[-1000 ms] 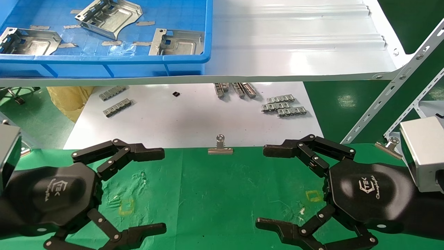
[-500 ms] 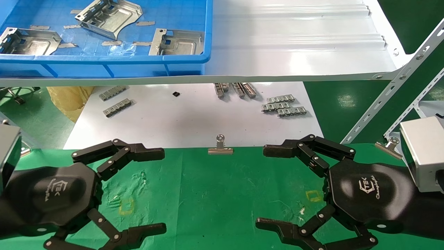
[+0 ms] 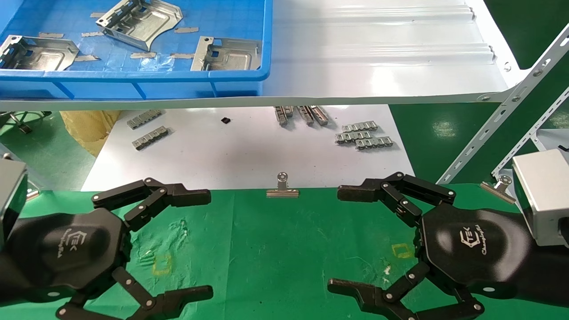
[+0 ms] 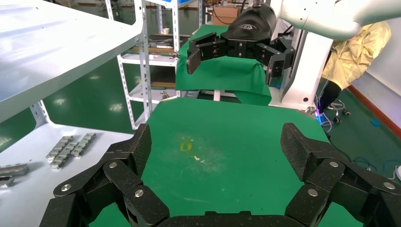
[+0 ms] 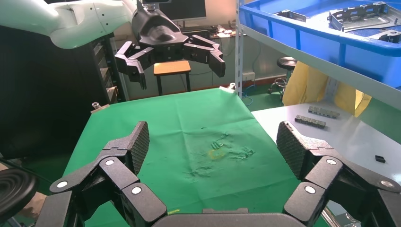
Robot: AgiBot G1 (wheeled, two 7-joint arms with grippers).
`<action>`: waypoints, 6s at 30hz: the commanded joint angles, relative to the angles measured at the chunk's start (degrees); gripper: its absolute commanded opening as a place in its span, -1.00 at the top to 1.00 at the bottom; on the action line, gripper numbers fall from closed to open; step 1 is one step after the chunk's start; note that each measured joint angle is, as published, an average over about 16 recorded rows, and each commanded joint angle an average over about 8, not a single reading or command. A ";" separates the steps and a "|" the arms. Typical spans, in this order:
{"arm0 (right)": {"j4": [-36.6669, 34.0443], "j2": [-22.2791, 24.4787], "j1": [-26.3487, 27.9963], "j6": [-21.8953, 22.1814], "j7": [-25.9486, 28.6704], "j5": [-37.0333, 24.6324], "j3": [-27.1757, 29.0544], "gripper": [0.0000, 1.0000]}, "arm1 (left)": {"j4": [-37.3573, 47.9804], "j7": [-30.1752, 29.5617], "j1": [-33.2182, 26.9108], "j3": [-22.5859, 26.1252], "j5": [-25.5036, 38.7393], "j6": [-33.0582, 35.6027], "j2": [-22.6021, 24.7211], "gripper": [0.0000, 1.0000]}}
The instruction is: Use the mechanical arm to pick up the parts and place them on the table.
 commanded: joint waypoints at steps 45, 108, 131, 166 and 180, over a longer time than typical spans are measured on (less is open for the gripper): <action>0.00 0.00 0.00 0.00 0.00 0.00 0.00 1.00 | 0.00 0.00 0.00 0.00 0.00 0.00 0.00 -1.00; -0.01 0.00 0.01 -0.01 -0.01 0.00 -0.01 0.11 | 45.81 2.58 -48.21 10.32 35.06 -25.02 17.51 -0.42; -0.01 0.00 0.01 0.00 -0.01 0.01 -0.02 -1.00 | 70.37 8.55 -57.99 13.93 42.40 -35.75 26.13 1.00; -0.01 0.01 0.01 0.00 -0.02 0.02 -0.03 -1.00 | 69.28 13.22 -59.09 10.61 37.32 -22.81 24.30 1.00; -0.01 0.01 0.02 0.01 -0.02 0.02 -0.04 -1.00 | 63.22 24.11 -56.96 8.94 31.80 5.61 20.76 1.00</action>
